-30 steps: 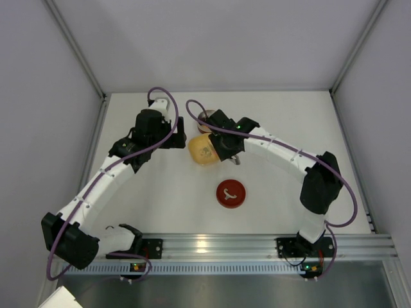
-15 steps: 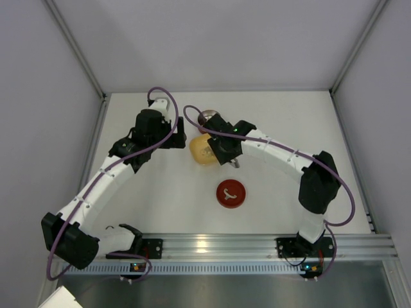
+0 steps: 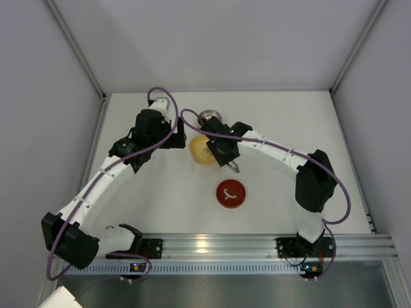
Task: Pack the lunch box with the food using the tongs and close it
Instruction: Pick up the fake food from the plate.
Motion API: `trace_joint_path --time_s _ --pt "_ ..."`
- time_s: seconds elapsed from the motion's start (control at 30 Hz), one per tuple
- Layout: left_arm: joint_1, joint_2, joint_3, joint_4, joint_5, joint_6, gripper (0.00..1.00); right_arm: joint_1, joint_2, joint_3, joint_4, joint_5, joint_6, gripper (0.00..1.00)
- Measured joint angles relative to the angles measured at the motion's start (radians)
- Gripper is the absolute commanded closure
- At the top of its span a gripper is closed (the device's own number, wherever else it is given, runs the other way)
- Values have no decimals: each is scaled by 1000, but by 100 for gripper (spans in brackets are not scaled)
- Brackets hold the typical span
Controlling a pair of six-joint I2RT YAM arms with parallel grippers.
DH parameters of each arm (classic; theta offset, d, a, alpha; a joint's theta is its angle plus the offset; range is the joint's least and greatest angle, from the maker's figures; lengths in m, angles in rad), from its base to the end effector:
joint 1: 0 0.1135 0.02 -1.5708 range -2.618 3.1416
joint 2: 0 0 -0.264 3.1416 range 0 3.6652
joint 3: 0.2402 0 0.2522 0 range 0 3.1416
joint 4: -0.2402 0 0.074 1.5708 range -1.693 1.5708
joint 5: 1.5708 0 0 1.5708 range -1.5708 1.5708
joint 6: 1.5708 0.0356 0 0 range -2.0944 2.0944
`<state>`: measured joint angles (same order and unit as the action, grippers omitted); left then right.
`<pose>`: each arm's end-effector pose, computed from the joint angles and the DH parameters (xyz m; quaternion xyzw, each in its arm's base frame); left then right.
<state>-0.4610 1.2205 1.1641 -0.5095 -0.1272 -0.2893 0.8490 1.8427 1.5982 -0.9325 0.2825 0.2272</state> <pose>0.2435 -0.1159 0.3490 0.0445 0.8740 -0.1243 0.4676 0.2616 0.2821 0.2668 -0.2708 0.9328 -0.0193 0.2371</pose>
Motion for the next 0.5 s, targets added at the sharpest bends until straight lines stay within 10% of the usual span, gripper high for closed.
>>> trace_joint_path --time_s 0.5 --pt "0 0 0 0 0 0 1 0 1 82 -8 8 0 64"
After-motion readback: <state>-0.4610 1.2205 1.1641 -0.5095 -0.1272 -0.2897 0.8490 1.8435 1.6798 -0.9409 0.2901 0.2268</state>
